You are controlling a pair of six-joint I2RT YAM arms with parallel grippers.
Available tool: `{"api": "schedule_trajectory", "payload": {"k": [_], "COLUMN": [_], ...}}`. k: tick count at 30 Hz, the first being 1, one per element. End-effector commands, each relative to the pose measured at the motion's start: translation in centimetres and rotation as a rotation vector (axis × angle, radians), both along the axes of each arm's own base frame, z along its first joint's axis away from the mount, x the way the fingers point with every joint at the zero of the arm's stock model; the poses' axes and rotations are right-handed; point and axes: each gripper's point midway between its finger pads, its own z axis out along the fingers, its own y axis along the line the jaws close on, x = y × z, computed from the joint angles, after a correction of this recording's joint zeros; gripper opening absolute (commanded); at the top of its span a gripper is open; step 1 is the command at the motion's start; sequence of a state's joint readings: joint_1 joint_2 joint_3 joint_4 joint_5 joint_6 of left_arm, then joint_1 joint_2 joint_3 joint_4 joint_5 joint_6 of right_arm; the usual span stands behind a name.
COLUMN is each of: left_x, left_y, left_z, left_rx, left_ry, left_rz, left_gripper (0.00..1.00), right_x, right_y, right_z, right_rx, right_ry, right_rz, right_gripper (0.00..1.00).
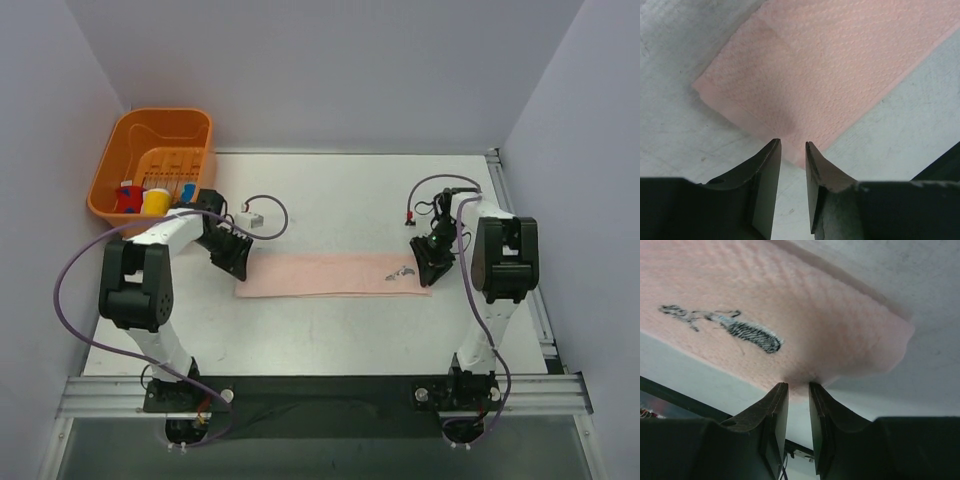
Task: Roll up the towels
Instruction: Fold the towel
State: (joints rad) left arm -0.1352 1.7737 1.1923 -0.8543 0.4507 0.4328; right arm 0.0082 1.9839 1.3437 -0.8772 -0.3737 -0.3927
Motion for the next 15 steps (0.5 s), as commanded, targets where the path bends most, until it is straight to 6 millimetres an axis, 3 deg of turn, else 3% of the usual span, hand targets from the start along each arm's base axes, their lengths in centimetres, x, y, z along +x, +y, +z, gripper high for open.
{"api": "schedule_trajectory", "payload": {"k": [1, 5, 7, 12, 15], "left_x": [0.3, -0.2, -0.1, 1.3, 3.3], "left_y": [0.2, 1.8, 2.2, -1.5, -2.5], "left_z": [-1.7, -3.9, -3.7, 2.4, 4.2], "left_rx": [0.029, 0.121, 0.110, -0.113, -0.135], "left_ry": [-0.006, 0.034, 0.041, -0.081, -0.120], "left_rz": [0.065, 0.120, 0.143, 0.068, 0.087], "left_gripper": [0.36, 0.31, 0.29, 0.34, 0.34], "right_x": [-1.2, 0.6, 1.2, 3.6, 5.6], "right_y": [-1.4, -3.3, -3.5, -1.0, 0.3], "right_z": [-1.4, -2.0, -1.5, 3.0, 5.1], "right_rx": [-0.106, -0.216, -0.230, -0.099, -0.030], "right_ry": [0.069, 0.028, 0.014, -0.103, -0.182], "right_rz": [-0.015, -0.028, -0.029, -0.050, -0.101], "right_gripper": [0.24, 0.24, 0.24, 0.25, 0.25]}}
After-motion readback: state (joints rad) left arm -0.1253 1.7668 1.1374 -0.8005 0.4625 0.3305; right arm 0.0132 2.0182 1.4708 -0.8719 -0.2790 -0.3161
